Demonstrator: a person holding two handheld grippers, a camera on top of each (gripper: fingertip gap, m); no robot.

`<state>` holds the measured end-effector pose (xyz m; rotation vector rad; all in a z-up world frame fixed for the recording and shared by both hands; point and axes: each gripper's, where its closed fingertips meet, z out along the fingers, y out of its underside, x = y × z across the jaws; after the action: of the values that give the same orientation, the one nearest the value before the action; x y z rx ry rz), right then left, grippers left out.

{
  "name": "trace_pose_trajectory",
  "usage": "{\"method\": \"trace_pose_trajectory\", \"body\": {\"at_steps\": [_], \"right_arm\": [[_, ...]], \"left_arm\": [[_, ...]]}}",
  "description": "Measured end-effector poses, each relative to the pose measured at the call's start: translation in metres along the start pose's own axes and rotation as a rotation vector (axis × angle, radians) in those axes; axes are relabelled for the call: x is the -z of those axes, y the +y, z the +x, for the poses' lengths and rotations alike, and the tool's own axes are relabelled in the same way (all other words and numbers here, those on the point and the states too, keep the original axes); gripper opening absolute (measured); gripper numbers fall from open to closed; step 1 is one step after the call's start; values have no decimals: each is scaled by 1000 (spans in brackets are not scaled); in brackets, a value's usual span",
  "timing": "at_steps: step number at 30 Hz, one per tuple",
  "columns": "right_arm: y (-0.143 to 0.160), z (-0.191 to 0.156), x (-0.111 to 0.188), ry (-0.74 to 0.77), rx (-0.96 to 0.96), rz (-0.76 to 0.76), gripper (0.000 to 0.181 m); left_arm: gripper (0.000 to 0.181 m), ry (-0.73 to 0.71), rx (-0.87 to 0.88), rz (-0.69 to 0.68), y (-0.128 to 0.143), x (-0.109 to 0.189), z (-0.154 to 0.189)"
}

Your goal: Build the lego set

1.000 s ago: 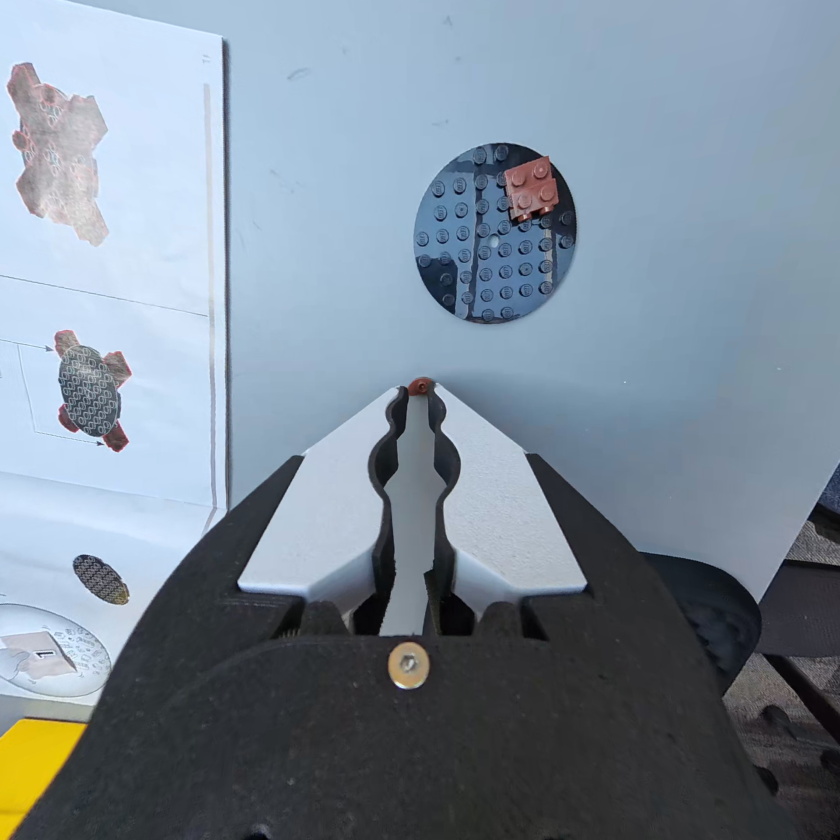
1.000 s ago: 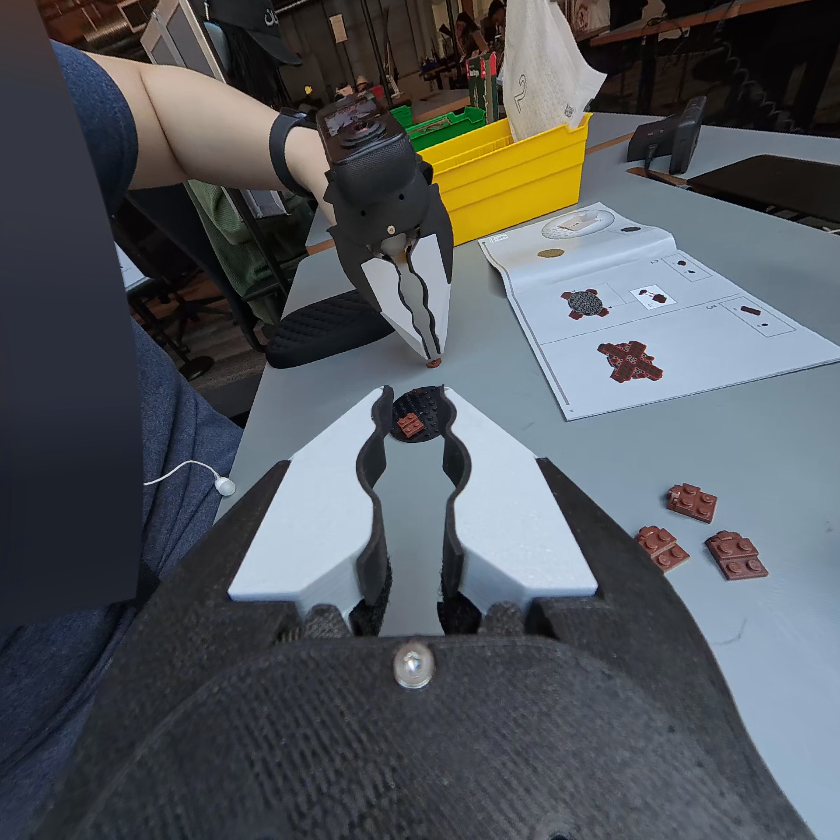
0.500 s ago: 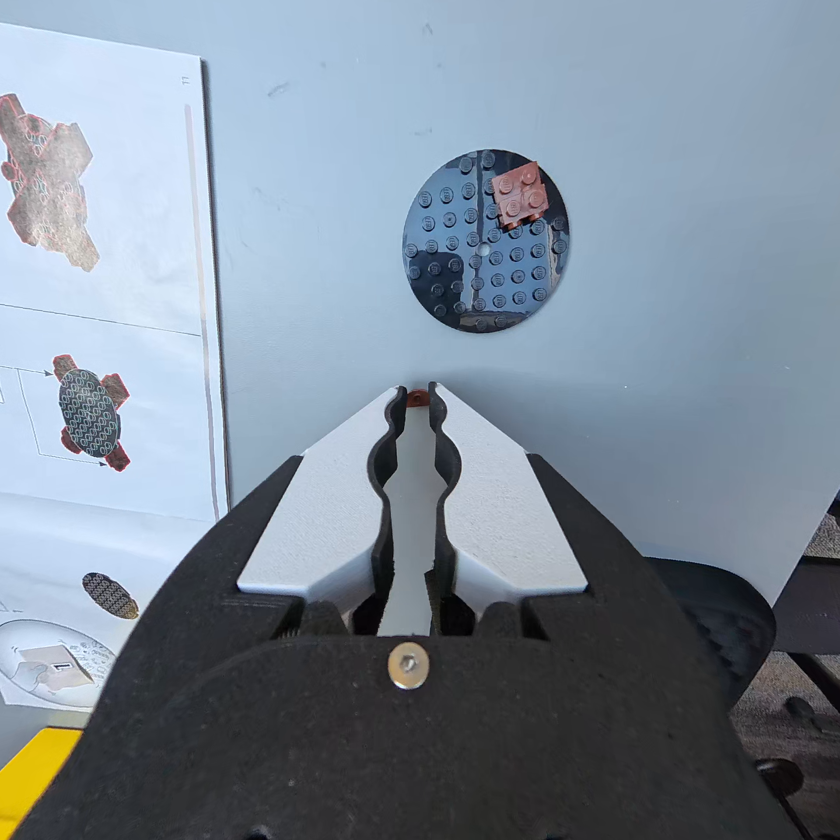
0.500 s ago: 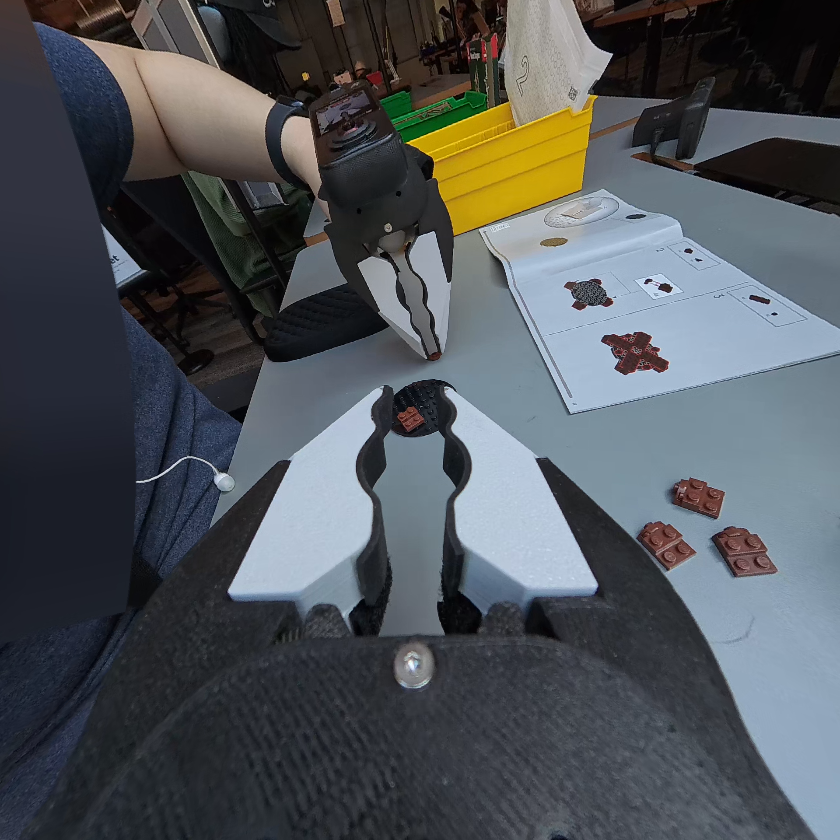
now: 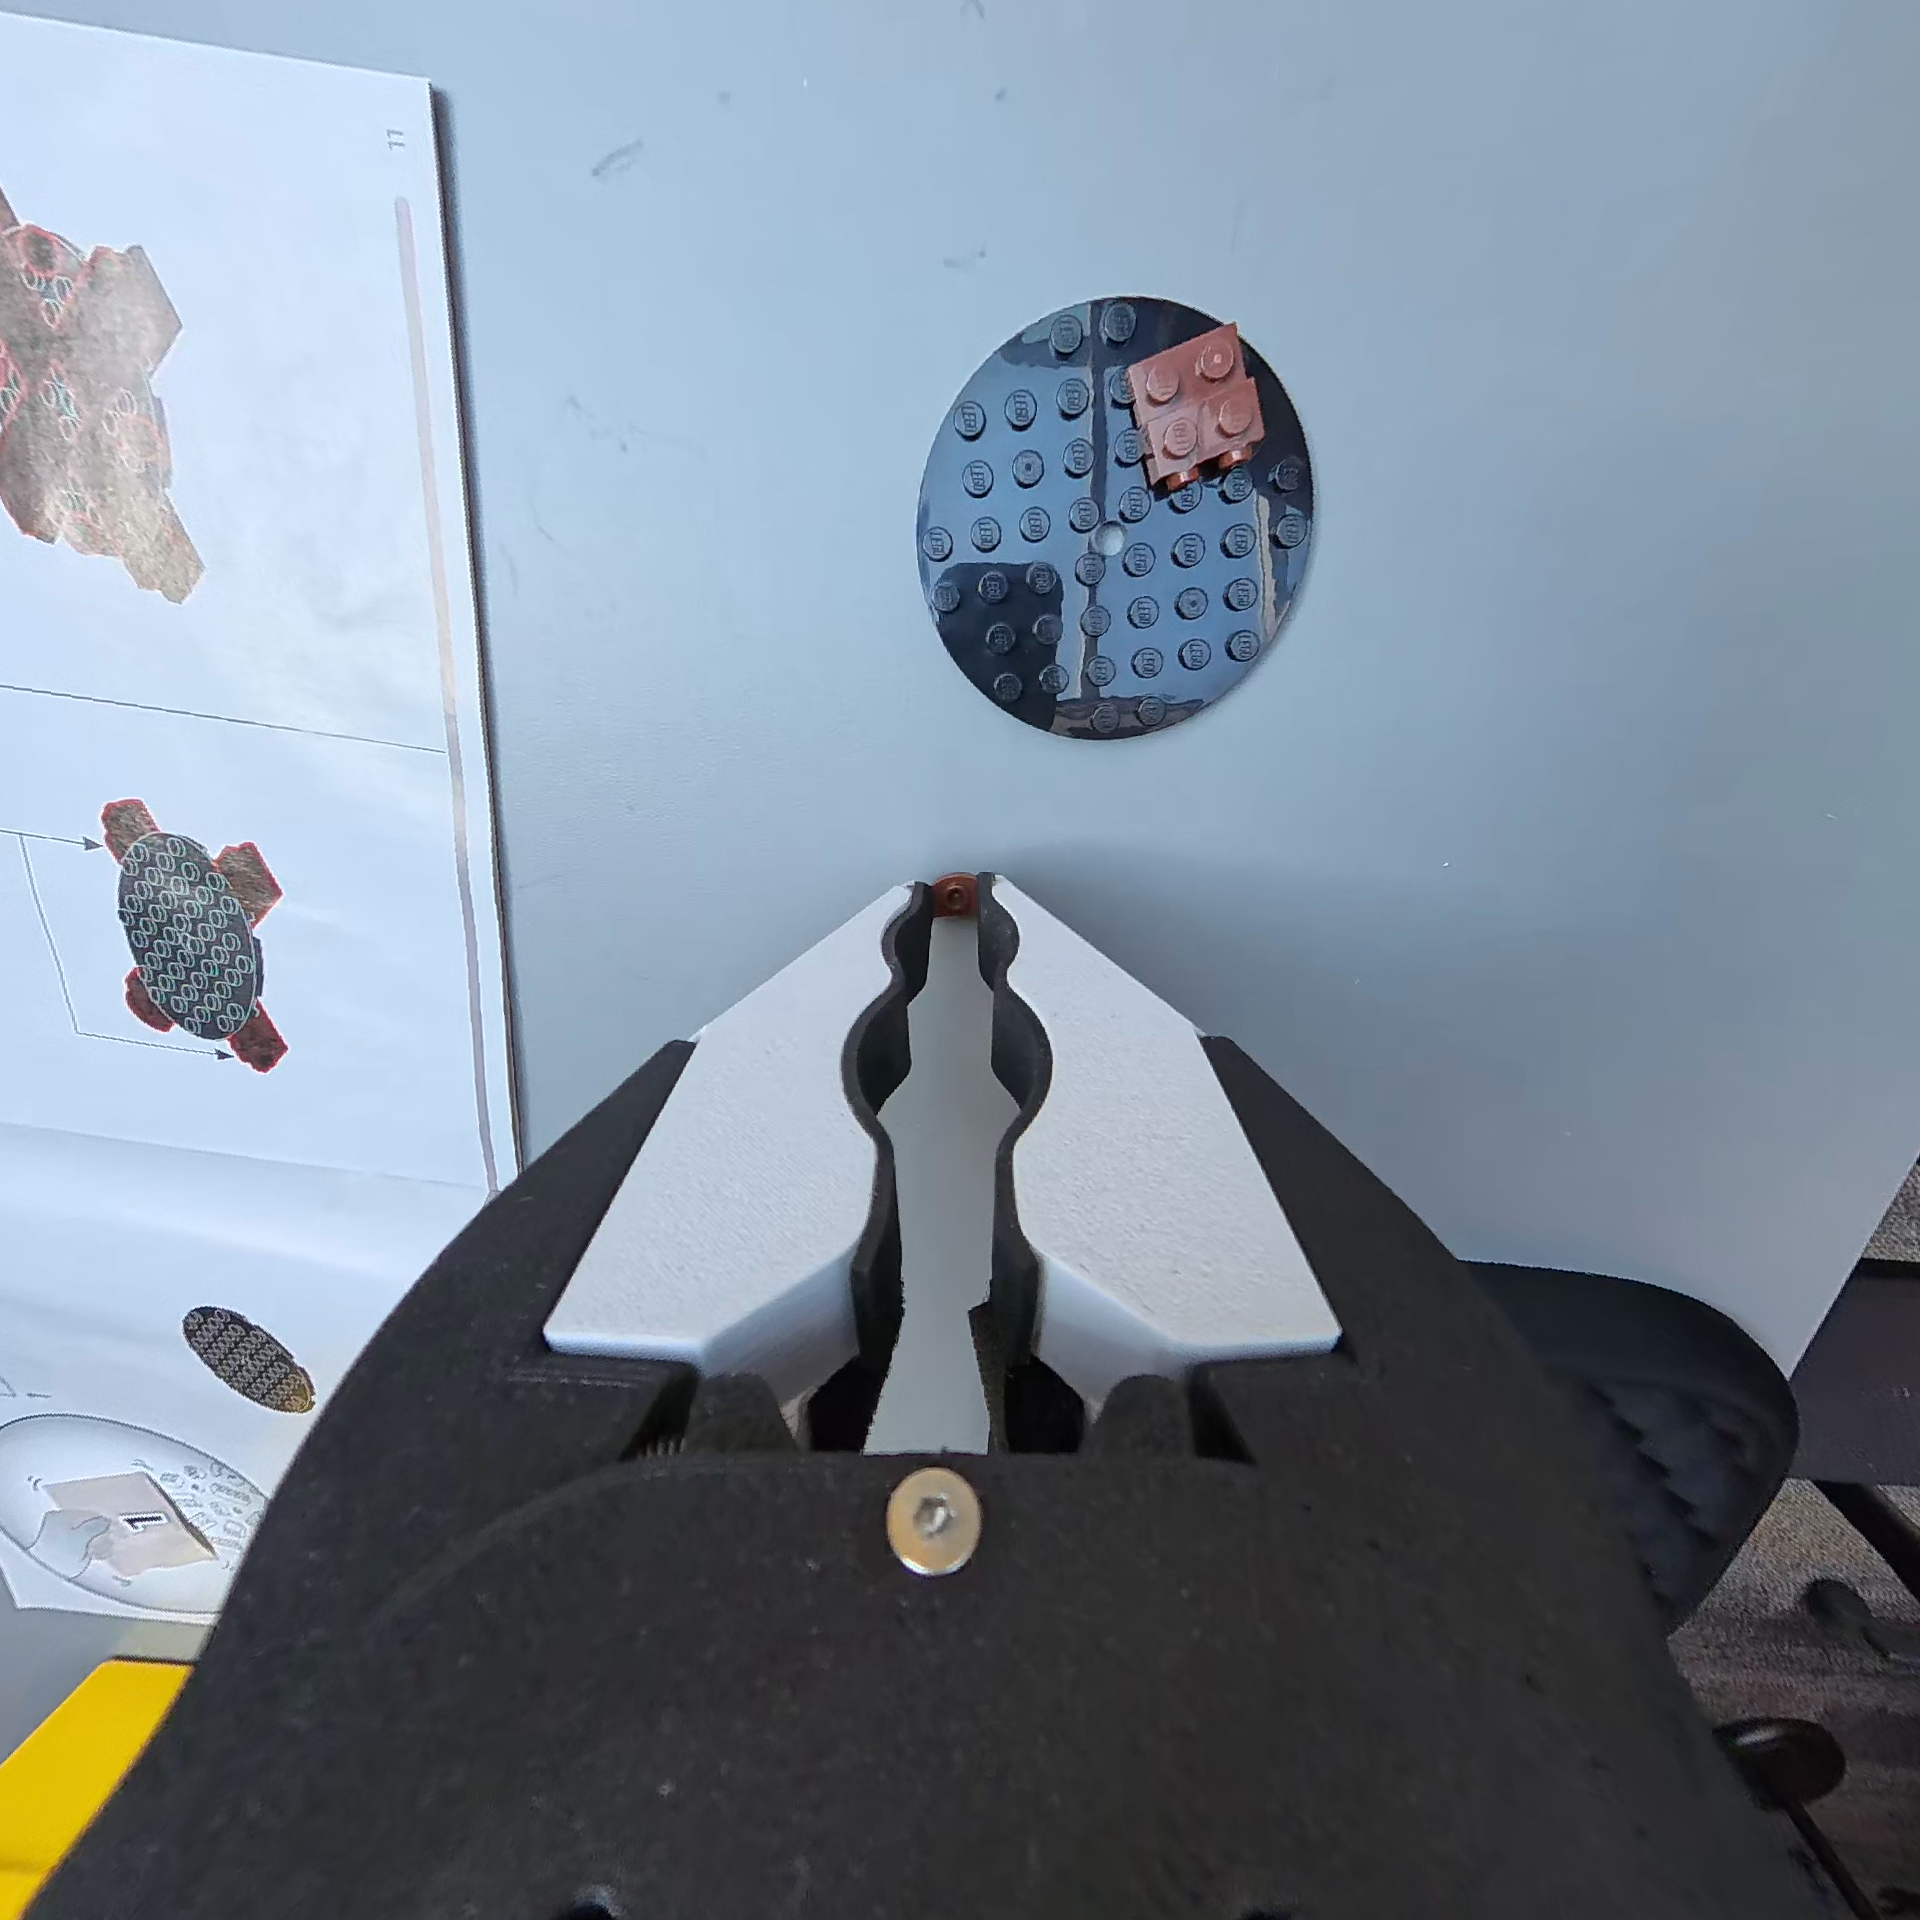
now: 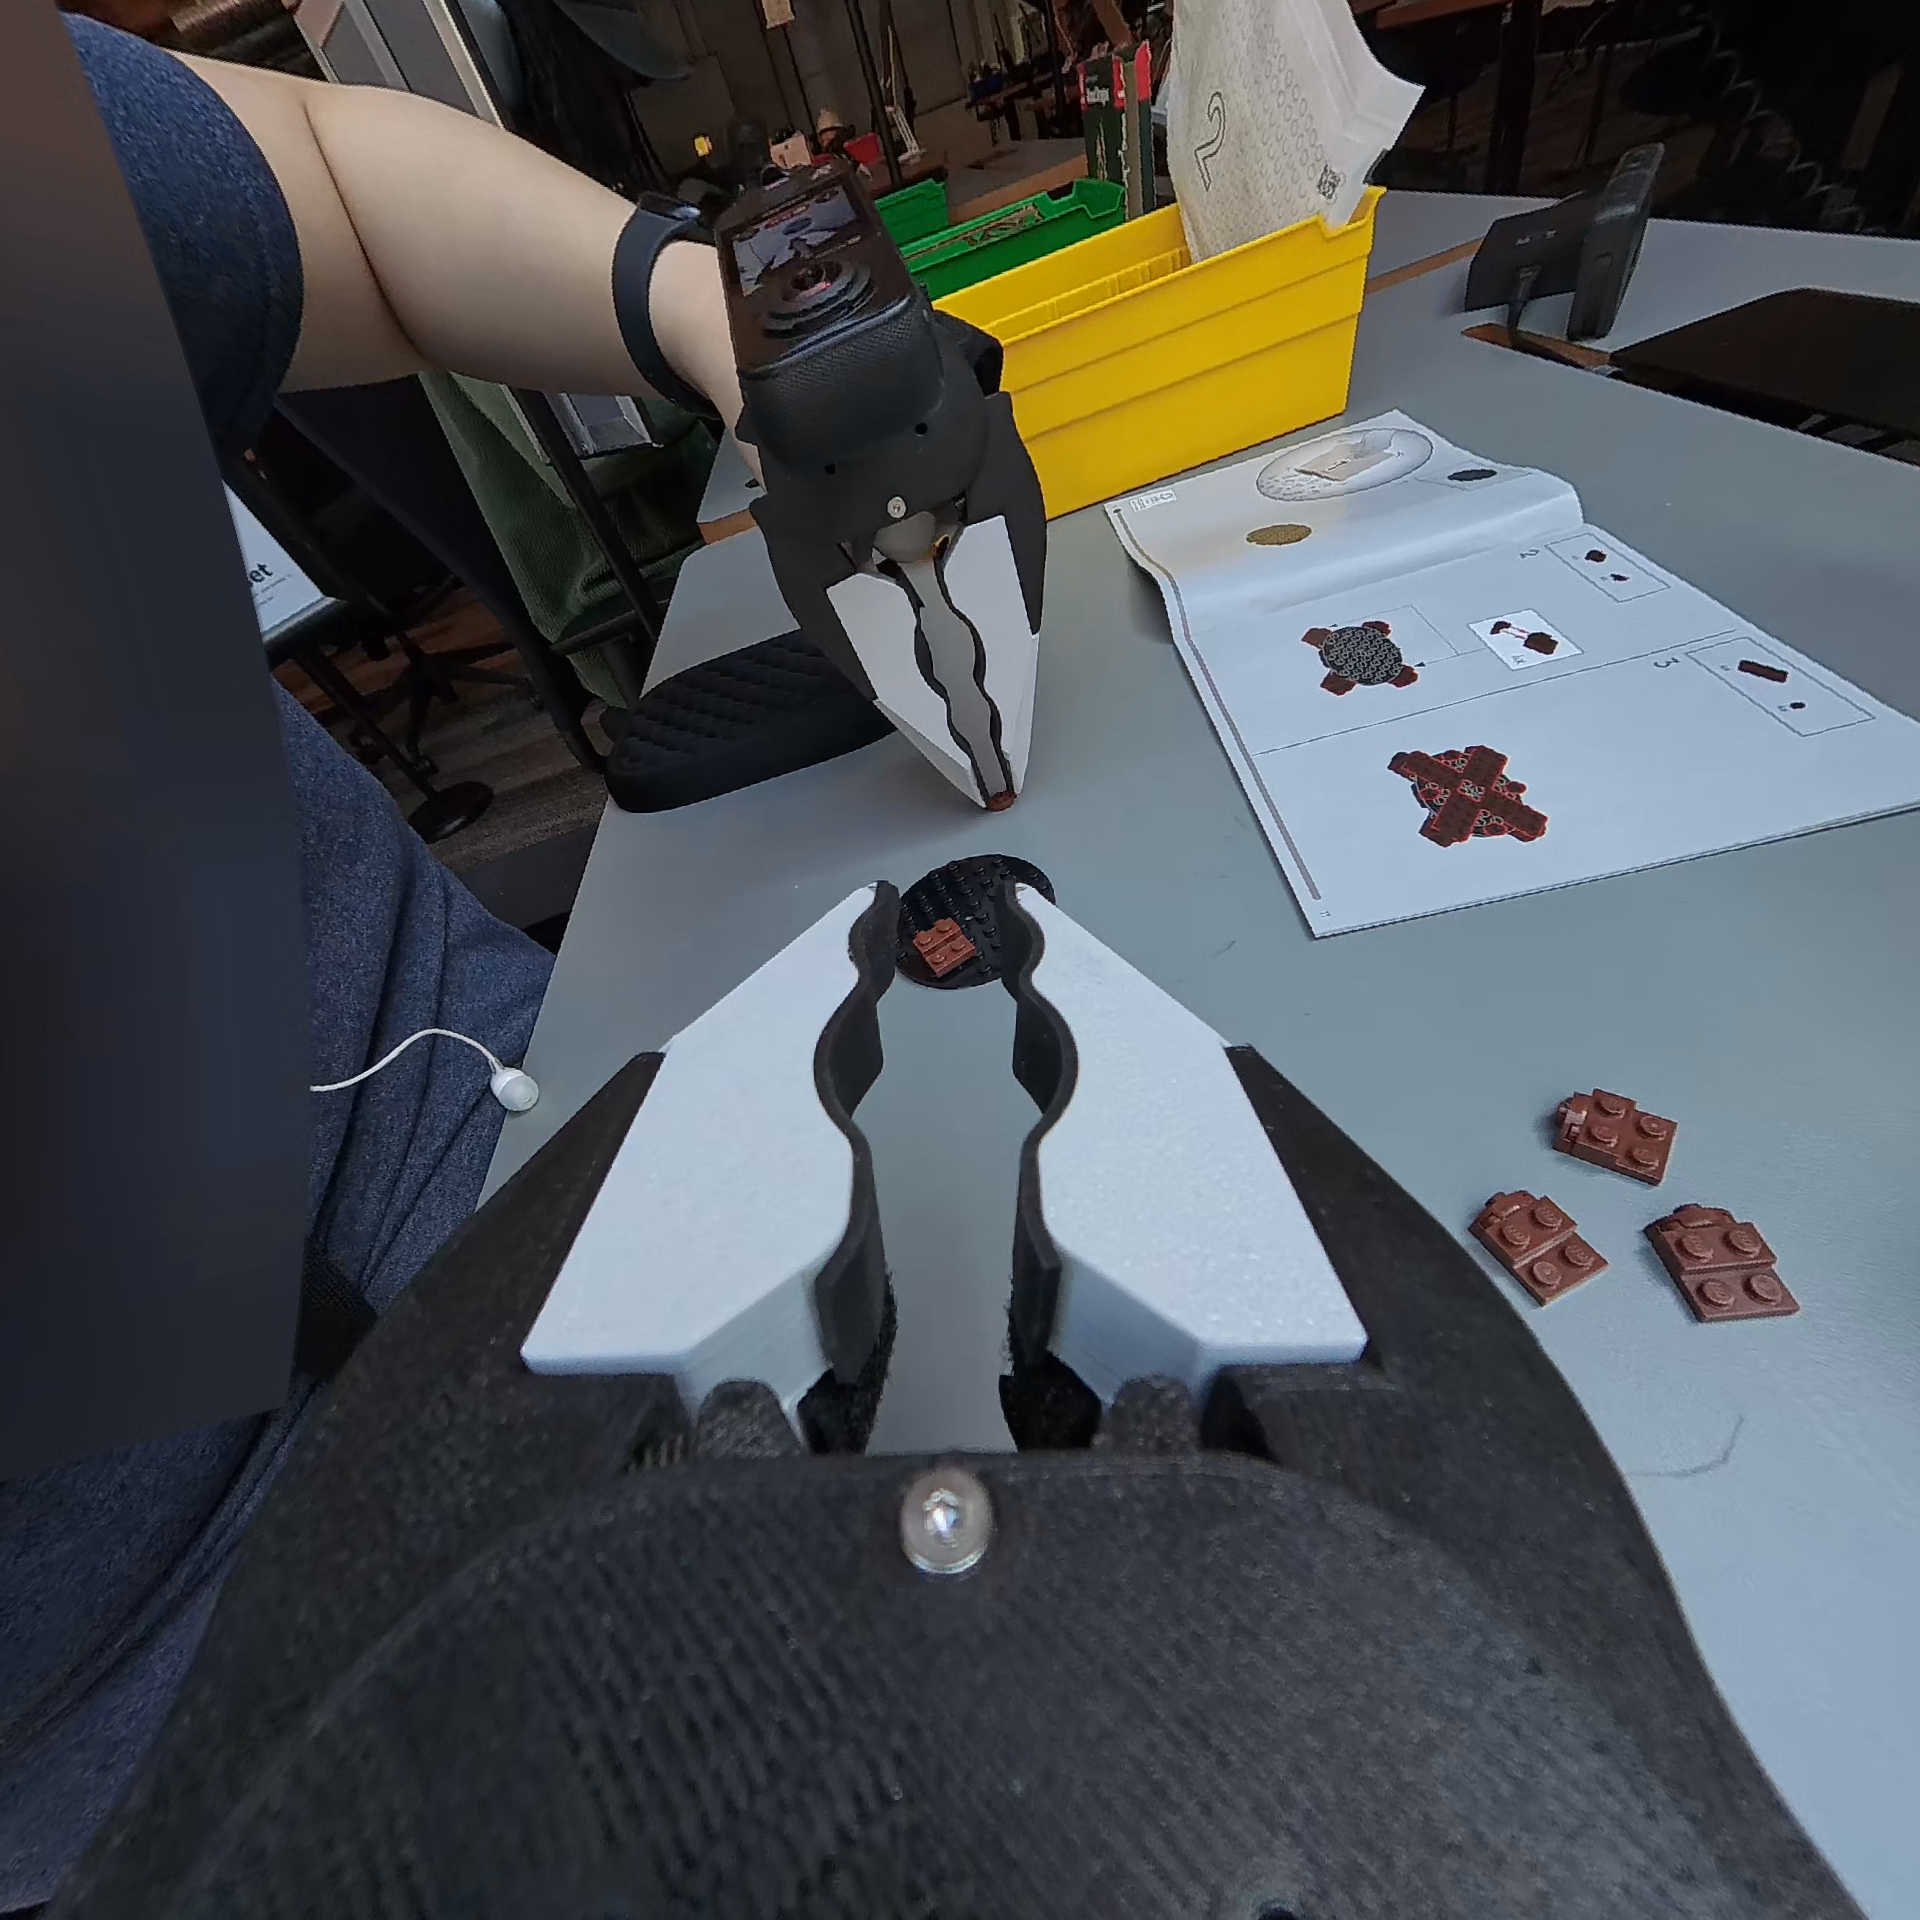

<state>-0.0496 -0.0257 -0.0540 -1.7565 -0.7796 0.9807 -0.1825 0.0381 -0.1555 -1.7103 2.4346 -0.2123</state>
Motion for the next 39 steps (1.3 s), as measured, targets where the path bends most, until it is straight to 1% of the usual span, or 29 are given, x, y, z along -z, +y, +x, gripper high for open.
{"method": "trace_pose_trajectory", "body": {"at_steps": [13, 19, 23, 25, 27, 29, 31, 33, 34, 36, 37, 39], "right_arm": [[4, -2, -2, -9, 3, -19, 19], [4, -2, -1, -9, 4, -24, 19], [8, 0, -3, 1, 7, -42, 19], [12, 0, -4, 3, 13, -59, 19], [13, -5, -8, -9, 26, -66, 19], [16, -3, -13, 23, 50, -87, 20], [25, 7, -19, 120, 77, -143, 23], [27, 8, -30, 207, 72, -151, 28], [26, 0, -38, 204, 64, -138, 32], [31, -26, -54, 132, 115, -148, 33], [39, -31, -59, 115, 180, -196, 34], [53, -29, -63, 84, 343, -316, 34]], "left_arm": [[3, 13, 11, 11, 2, 0, 1], [2, 2, -26, -7, 2, 0, 1], [2, -27, -15, 34, -1, 5, -4], [2, -43, 31, 100, -6, 13, -8], [2, -73, 94, 210, -14, 23, -14], [2, -119, 167, 375, -26, 35, -22], [1, -176, 231, 579, -39, 51, -31], [1, -240, 277, 769, -50, 69, -40], [1, -264, 291, 841, -54, 78, -44], [1, -274, 298, 947, -61, 93, -47], [1, -264, 284, 984, -64, 98, -45], [1, -258, 235, 1029, -66, 104, -41]]}}
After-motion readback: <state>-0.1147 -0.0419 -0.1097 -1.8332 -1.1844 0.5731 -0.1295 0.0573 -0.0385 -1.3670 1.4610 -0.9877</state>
